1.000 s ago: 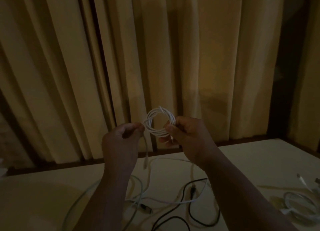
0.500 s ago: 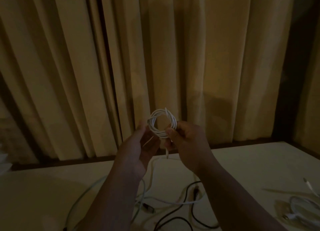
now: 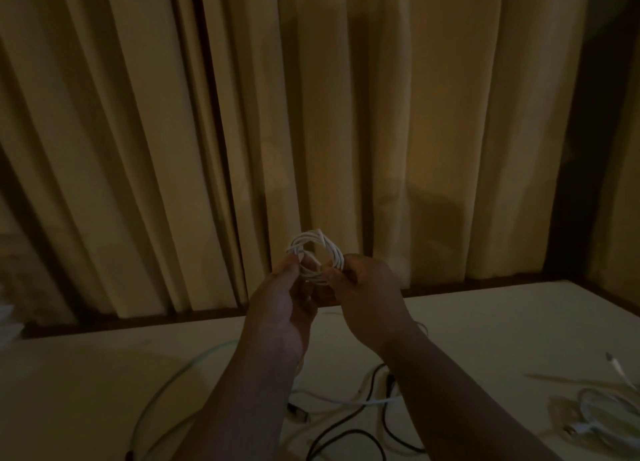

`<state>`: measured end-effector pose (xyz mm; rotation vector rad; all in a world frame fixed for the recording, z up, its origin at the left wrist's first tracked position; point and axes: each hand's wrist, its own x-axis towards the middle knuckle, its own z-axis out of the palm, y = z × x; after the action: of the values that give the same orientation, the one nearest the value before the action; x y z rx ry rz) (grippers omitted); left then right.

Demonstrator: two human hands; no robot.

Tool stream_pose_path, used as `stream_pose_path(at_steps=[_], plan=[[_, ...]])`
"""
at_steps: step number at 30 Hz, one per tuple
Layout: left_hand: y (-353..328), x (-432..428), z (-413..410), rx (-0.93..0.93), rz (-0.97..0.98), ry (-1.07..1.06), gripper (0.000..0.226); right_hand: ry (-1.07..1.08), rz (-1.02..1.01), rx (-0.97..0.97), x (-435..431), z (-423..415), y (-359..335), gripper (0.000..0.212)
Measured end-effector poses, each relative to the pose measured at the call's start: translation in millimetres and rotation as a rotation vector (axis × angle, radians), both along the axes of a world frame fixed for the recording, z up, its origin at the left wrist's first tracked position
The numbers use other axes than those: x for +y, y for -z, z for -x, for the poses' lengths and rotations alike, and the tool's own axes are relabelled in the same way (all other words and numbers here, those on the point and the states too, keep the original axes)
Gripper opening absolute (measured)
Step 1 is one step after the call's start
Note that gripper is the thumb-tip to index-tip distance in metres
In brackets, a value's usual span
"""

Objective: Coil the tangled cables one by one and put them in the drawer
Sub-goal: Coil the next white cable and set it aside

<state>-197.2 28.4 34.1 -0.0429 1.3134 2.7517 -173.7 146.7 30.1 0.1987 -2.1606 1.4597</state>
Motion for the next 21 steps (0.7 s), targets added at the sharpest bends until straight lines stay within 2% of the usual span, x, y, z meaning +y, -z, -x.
stream_pose_path(at_steps=[3, 6, 9, 11, 18, 21], plan=[[3, 0, 1, 0.020, 0.041, 0.022, 0.027, 0.027, 0.000, -0.022, -2, 5, 5, 0.017], [1, -2, -2, 0.062, 0.072, 0.089, 0.032, -0.011, 0.115, -0.057, -4, 5, 6, 0.018], [1, -3, -1, 0.088, 0.021, 0.150, 0.041, 0.002, 0.164, -0.043, -5, 6, 6, 0.043], [1, -6, 1, 0.079, -0.021, 0.179, 0.043, -0.014, 0.230, -0.047, -7, 5, 5, 0.049], [0, -11, 1, 0.068, -0.044, 0.245, 0.046, -0.182, 0.450, -0.107, -3, 2, 4, 0.015], [-2, -20, 3, 0.066, 0.031, 0.270, 0.030, -0.311, 0.527, -0.202, -1, -3, 1, 0.011]])
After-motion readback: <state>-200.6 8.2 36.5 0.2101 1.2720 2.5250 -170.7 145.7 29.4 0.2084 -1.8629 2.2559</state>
